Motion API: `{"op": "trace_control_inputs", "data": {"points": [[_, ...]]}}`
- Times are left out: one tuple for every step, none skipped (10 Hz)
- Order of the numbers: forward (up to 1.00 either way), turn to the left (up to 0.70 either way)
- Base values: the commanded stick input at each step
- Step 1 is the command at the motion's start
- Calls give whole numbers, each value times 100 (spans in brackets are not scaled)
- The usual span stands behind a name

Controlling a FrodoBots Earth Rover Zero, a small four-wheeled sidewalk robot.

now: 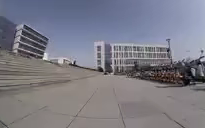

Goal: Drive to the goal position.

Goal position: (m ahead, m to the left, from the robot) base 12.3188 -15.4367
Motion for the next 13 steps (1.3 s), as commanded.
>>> {"op": "trace_control_inputs", "data": {"points": [[50, 6], [50, 0], [50, 0], [50, 0], [50, 0], [50, 0], [50, 0], [50, 0], [50, 0], [50, 0], [50, 0], [50, 0], [50, 0]]}}
